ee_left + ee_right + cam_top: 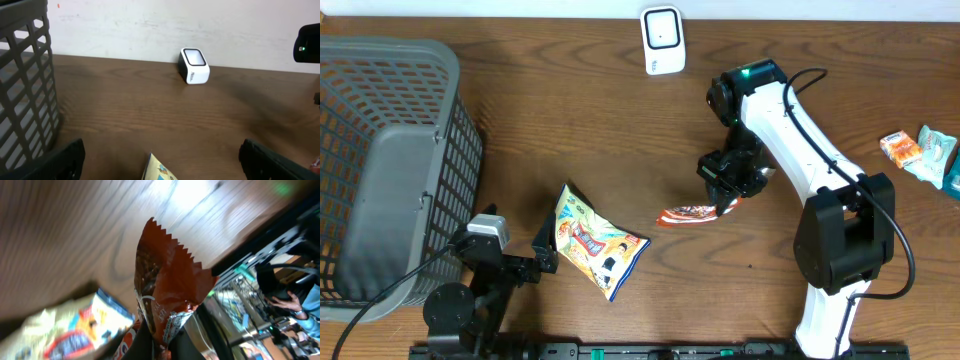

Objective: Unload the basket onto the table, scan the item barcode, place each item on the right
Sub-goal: 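Grasp the red chocolate bar wrapper end with the right gripper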

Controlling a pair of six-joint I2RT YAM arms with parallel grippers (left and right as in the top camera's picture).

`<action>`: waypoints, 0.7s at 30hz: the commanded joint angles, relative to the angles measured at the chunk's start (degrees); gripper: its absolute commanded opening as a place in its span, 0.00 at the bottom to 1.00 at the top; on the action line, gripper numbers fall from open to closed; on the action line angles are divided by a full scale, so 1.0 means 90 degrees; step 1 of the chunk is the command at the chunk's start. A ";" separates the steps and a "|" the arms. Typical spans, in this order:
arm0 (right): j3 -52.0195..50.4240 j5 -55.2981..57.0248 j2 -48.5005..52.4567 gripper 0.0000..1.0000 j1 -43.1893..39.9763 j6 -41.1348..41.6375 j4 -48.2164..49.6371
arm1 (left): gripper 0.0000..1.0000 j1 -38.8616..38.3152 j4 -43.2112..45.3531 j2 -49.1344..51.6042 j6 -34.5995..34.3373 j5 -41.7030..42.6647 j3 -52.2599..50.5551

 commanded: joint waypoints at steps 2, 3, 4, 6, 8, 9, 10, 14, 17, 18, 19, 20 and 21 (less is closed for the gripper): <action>-0.0053 -0.1180 -0.0007 0.01 -0.0063 -0.0381 -0.0024 | 0.98 -0.0019 0.0007 -0.0012 0.0087 0.0097 -0.0012; -0.0053 -0.1168 -0.0007 0.01 -0.0075 -0.0265 -0.0024 | 0.98 -0.0019 0.0007 -0.0012 0.0087 0.0097 -0.0012; -0.0053 -0.1110 -0.0007 0.01 -0.0078 -0.0129 -0.0024 | 0.98 -0.0019 0.0007 -0.0012 0.0087 0.0097 -0.0012; -0.0063 -0.1088 0.0002 0.01 -0.0090 -0.0036 -0.0027 | 0.98 -0.0019 0.0007 -0.0012 0.0085 0.0097 -0.0012; -0.0095 -0.1088 0.0002 0.01 -0.0109 -0.0034 -0.0027 | 0.98 -0.0019 0.0007 -0.0012 0.0087 0.0097 -0.0012; -0.0121 -0.1088 0.0002 0.01 -0.0117 0.0015 -0.0027 | 0.98 -0.0019 0.0007 -0.0012 0.0087 0.0097 -0.0012; -0.0148 -0.1081 0.0002 0.02 -0.0124 0.0061 -0.0027 | 0.98 -0.0019 0.0007 -0.0012 0.0087 0.0097 -0.0012; -0.0294 -0.1086 0.0036 0.01 -0.0180 0.0221 -0.0027 | 0.98 -0.0019 0.0007 -0.0012 0.0087 0.0097 -0.0012; -0.0369 -0.1083 0.0063 0.01 -0.0206 0.0379 -0.0027 | 0.98 -0.0019 0.0007 -0.0012 0.0087 0.0097 -0.0012; -0.0393 -0.1081 0.0066 0.01 -0.0214 0.0440 -0.0027 | 0.98 -0.0019 0.0007 -0.0012 0.0087 0.0097 -0.0012; -0.0415 -0.1076 0.0080 0.02 -0.0226 0.0491 -0.0027 | 0.98 -0.0019 0.0007 -0.0012 0.0087 0.0097 -0.0012; -0.0437 -0.1076 0.0092 0.01 -0.0243 0.0515 -0.0027 | 0.98 -0.0019 0.0007 -0.0012 0.0087 0.0097 -0.0012; -0.0457 -0.1078 0.0114 0.01 -0.0250 0.0542 -0.0027 | 0.98 -0.0019 0.0007 -0.0012 0.0087 0.0097 -0.0012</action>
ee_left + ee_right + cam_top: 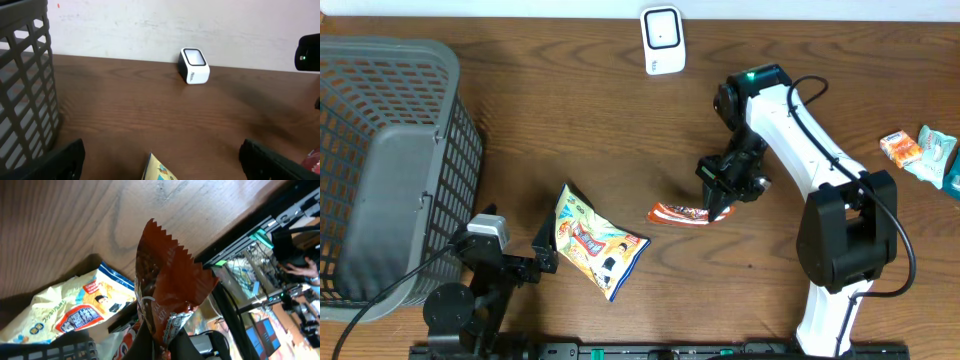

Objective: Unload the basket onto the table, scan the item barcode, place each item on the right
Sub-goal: 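Grasp the red chocolate bar wrapper end with the right gripper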

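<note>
A red-brown snack packet point(680, 213) hangs over the table's middle, and my right gripper point(720, 205) is shut on its right end. In the right wrist view the packet point(165, 290) stands up from between the fingers, its zigzag edge at the top. The white barcode scanner point(661, 40) stands at the far edge, well away from the packet; the left wrist view shows it too point(194, 66). My left gripper point(160, 167) rests open near the front left, its fingers apart with a yellow snack bag point(595, 243) just in front.
A large grey mesh basket point(390, 160) fills the left side. Several small packets point(920, 152) lie at the right edge. The yellow bag point(70, 315) lies beyond the held packet in the right wrist view.
My right gripper has shifted slightly left and toward the rear with the packet and turned it, so the packet now lies a bit further left. The left arm has not moved.
</note>
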Controlling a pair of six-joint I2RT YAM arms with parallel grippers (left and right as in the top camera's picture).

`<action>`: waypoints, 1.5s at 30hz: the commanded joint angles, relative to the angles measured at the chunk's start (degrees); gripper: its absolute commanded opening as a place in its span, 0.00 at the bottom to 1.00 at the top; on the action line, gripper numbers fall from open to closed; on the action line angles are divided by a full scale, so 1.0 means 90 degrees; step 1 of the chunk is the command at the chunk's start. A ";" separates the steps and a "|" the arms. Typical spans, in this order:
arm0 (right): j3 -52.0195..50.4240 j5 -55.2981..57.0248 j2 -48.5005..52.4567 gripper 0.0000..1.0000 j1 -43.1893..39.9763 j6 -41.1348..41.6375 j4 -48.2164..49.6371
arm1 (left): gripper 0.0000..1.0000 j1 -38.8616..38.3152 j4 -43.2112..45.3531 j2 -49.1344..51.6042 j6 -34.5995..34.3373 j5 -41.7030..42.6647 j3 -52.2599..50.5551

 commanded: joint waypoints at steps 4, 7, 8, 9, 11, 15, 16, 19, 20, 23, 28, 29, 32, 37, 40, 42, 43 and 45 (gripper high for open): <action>-0.0260 -0.0046 0.0192 0.01 -0.0160 0.0379 -0.0019 | 0.98 -0.0017 0.0007 -0.0012 0.0087 0.0097 -0.0012; -0.0403 -0.0058 0.0284 0.01 -0.0204 0.0379 -0.0022 | 0.98 -0.0017 0.0007 -0.0012 0.0087 0.0097 -0.0012; -0.0430 -0.0058 0.0308 0.01 -0.0211 0.0376 -0.0022 | 0.98 -0.0017 0.0007 -0.0012 0.0087 0.0097 -0.0012; -0.0459 -0.0058 0.0330 0.01 -0.0219 0.0374 -0.0022 | 0.98 -0.0017 0.0007 -0.0012 0.0087 0.0097 -0.0012; -0.0515 -0.0063 0.0386 0.01 -0.0221 0.0372 -0.0022 | 0.98 -0.0017 0.0007 -0.0012 0.0087 0.0097 -0.0012; -0.0529 -0.0061 0.0410 0.01 -0.0221 0.0374 -0.0022 | 0.98 -0.0017 0.0007 -0.0012 0.0087 0.0097 -0.0012; -0.0529 -0.0061 0.0410 0.01 -0.0221 0.0374 -0.0022 | 0.98 -0.0017 0.0007 -0.0012 0.0087 0.0097 -0.0012; -0.0529 -0.0061 0.0410 0.01 -0.0221 0.0313 -0.0022 | 0.98 -0.0017 0.0007 -0.0012 0.0087 0.0097 -0.0012; -0.0529 -0.0061 0.0410 0.01 -0.0221 0.0255 -0.0022 | 0.98 -0.0017 0.0007 -0.0012 0.0087 0.0097 -0.0012; -0.0529 -0.0063 0.0410 0.01 -0.0221 0.0202 -0.0022 | 0.98 -0.0017 0.0007 -0.0012 0.0087 0.0097 -0.0012; -0.0529 -0.0107 0.0410 0.01 -0.0221 0.0090 -0.0022 | 0.98 -0.0017 0.0007 -0.0012 0.0087 0.0097 -0.0012; -0.0529 -0.0104 0.0410 0.01 -0.0221 0.0090 -0.0022 | 0.98 -0.0017 0.0007 -0.0012 0.0087 0.0097 -0.0012; -0.0529 -0.0104 0.0410 0.01 -0.0221 0.0090 -0.0022 | 0.98 -0.0017 0.0007 -0.0012 0.0087 0.0097 -0.0012; -0.0529 -0.0100 0.0410 0.01 -0.0221 0.0090 -0.0022 | 0.98 -0.0017 0.0007 -0.0012 0.0087 0.0097 -0.0012; -0.0529 -0.0100 0.0410 0.01 -0.0221 0.0090 -0.0022 | 0.98 -0.0017 0.0007 -0.0012 0.0087 0.0097 -0.0012; -0.0529 -0.0100 0.0410 0.01 -0.0221 0.0090 -0.0022 | 0.98 -0.0017 0.0007 -0.0012 0.0087 0.0097 -0.0012; -0.0529 -0.0100 0.0410 0.01 -0.0221 0.0090 -0.0022 | 0.98 -0.0017 0.0007 -0.0012 0.0087 0.0097 -0.0012; -0.0529 -0.0100 0.0410 0.01 -0.0221 0.0090 -0.0022 | 0.98 -0.0017 0.0007 -0.0012 0.0087 0.0097 -0.0012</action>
